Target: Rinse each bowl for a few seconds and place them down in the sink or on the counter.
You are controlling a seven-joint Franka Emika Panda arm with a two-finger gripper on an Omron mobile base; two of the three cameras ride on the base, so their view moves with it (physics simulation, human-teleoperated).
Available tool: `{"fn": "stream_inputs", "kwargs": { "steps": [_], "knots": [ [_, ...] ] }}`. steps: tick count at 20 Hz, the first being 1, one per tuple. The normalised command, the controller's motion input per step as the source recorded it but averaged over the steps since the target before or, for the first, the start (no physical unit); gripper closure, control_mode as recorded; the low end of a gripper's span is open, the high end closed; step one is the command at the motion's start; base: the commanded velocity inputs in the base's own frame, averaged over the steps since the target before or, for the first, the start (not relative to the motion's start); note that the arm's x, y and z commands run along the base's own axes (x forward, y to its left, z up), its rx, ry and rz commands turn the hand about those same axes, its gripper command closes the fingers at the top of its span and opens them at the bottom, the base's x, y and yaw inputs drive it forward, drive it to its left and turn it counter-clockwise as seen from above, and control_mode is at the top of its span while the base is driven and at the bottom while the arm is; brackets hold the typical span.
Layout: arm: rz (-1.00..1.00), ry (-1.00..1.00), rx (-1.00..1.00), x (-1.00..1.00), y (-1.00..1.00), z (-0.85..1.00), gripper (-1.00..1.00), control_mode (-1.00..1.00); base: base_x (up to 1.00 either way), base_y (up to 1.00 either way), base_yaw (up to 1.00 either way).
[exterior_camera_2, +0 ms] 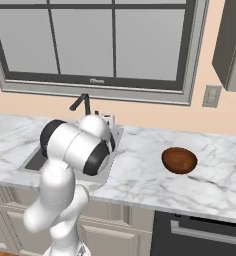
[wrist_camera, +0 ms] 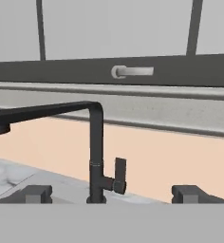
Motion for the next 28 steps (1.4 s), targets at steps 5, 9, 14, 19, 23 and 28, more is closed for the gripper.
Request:
{"fn": "stream_inputs", "kwargs": {
  "steps": [5, 9, 14, 19, 23, 28],
  "knots": [
    [0.00, -0.01, 0.03, 0.19, 0.21, -0.15, -1.00, -1.00, 0.00, 0.00, 0.00],
    [0.00, -0.03, 0.03, 0.19, 0.22, -0.25, -1.00, -1.00, 0.00, 0.00, 0.00],
    [0.00, -0.04, 0.04, 0.18, 0.20, -0.34, -1.00, -1.00, 0.00, 0.00, 0.00],
    [0.01, -0.04, 0.05, 0.11, 0.08, -0.49, -1.00, -1.00, 0.00, 0.00, 0.00],
    [0.01, -0.05, 0.06, 0.06, -0.01, -0.55, -1.00, -1.00, 0.00, 0.00, 0.00],
    [0.01, -0.04, 0.06, 0.08, -0.05, -0.41, -1.00, -1.00, 0.00, 0.00, 0.00]
  ]
}}
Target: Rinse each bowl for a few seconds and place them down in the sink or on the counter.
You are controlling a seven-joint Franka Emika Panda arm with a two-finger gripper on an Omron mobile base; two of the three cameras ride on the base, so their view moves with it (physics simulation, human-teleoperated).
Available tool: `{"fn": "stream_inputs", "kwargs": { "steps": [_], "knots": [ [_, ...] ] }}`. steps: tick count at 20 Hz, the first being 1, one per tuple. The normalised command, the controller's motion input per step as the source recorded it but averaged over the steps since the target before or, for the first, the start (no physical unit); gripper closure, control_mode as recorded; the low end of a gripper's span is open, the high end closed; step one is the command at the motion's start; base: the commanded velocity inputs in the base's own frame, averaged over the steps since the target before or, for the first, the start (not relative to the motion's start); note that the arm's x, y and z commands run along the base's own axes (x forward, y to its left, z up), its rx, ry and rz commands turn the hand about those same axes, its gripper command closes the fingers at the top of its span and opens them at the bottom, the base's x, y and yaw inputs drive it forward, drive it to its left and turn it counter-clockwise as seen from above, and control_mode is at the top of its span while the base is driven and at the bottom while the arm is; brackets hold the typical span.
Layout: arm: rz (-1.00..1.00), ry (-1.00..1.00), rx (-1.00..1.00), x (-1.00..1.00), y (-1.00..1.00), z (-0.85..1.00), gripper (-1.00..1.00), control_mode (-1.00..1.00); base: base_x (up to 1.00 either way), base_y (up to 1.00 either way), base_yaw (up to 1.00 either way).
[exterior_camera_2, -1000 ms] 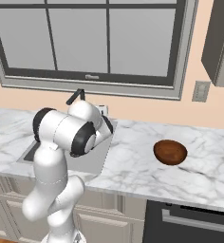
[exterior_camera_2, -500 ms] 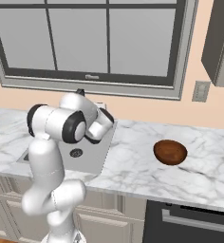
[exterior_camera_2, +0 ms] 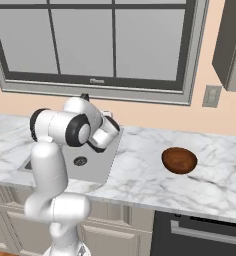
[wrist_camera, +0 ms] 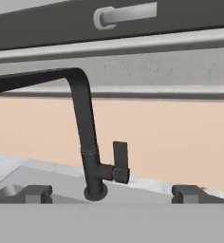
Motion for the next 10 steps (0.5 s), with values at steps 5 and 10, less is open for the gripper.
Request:
{"fn": "stream_inputs", "kwargs": {
  "steps": [5, 10],
  "knots": [
    [0.00, -0.10, 0.07, 0.15, 0.00, -0.35, -1.00, -1.00, 0.00, 0.00, 0.00],
    [0.00, -0.12, 0.02, 0.19, 0.00, -0.50, -1.00, -1.00, 0.00, 0.00, 0.00]
  ]
}}
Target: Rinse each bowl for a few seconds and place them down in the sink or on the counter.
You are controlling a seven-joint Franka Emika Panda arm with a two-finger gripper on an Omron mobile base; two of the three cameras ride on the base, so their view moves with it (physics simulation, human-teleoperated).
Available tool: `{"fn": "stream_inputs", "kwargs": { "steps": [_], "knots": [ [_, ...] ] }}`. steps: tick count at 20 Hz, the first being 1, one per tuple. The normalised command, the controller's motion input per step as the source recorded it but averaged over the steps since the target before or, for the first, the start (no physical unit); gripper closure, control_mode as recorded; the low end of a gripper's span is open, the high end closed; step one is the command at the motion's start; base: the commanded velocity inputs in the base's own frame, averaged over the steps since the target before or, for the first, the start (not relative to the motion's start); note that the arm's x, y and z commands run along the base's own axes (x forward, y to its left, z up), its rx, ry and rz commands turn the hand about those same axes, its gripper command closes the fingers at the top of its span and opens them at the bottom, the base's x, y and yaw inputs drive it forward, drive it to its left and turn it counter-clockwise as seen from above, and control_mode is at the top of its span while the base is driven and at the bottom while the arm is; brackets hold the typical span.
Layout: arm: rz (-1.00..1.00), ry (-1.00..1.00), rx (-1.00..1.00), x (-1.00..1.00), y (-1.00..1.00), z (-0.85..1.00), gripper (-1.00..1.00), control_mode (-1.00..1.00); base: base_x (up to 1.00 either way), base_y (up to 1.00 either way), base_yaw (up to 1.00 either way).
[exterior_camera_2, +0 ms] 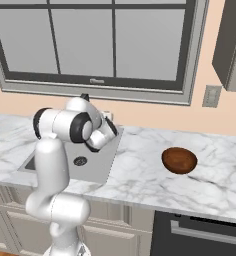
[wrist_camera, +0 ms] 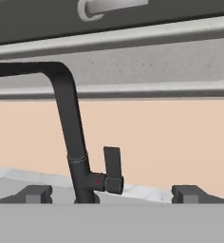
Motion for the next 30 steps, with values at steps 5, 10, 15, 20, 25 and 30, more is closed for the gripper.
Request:
{"fn": "stream_inputs", "kwargs": {
  "steps": [5, 10, 15, 20, 25, 30],
  "knots": [
    [0.00, -0.01, 0.00, 0.28, 0.00, -0.48, -1.00, -1.00, 0.00, 0.00, 0.00],
    [0.00, -0.05, 0.00, 0.36, 0.02, -0.25, -1.00, -1.00, 0.00, 0.00, 0.00],
    [0.00, -0.07, 0.02, 0.35, 0.00, -0.29, -1.00, -1.00, 0.00, 0.00, 0.00],
    [0.00, -0.05, 0.01, 0.37, 0.00, -0.35, -1.00, -1.00, 0.00, 0.00, 0.00],
    [0.00, -0.05, 0.00, 0.40, 0.00, -0.26, -1.00, -1.00, 0.00, 0.00, 0.00],
    [0.00, -0.06, 0.01, 0.40, -0.01, -0.17, -1.00, -1.00, 0.00, 0.00, 0.00]
  ]
}}
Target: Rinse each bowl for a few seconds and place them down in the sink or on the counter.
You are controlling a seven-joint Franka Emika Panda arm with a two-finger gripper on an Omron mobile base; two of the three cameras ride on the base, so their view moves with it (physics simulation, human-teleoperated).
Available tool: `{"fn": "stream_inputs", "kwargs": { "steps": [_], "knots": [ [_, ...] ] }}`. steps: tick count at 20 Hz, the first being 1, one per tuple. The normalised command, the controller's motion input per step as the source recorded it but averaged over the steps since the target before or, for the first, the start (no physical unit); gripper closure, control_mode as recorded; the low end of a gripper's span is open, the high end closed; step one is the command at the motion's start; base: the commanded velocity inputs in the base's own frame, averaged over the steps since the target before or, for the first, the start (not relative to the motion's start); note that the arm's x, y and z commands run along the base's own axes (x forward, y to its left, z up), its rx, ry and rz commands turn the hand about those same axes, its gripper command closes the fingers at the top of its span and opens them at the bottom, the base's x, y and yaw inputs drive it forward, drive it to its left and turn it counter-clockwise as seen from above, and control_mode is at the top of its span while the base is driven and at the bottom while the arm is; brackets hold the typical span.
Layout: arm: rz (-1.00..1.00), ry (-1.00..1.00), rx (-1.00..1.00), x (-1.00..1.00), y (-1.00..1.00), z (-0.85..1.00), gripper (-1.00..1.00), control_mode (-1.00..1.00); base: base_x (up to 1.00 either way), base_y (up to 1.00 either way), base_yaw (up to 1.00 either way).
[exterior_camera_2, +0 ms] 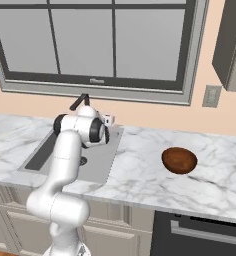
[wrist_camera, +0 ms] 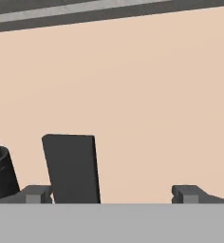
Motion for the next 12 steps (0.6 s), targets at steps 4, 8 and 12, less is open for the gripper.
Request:
{"fn": "stream_inputs", "kwargs": {
  "steps": [4, 8, 12],
  "knots": [
    [0.00, -0.06, 0.02, 0.41, -0.01, -0.17, -1.00, -1.00, 0.00, 0.00, 0.00],
    [0.00, -0.05, 0.02, 0.43, -0.04, -0.18, -1.00, -1.00, 0.00, 0.00, 0.00],
    [0.00, -0.04, 0.02, 0.45, -0.04, -0.19, -1.00, -1.00, 0.00, 0.00, 0.00]
  ]
}}
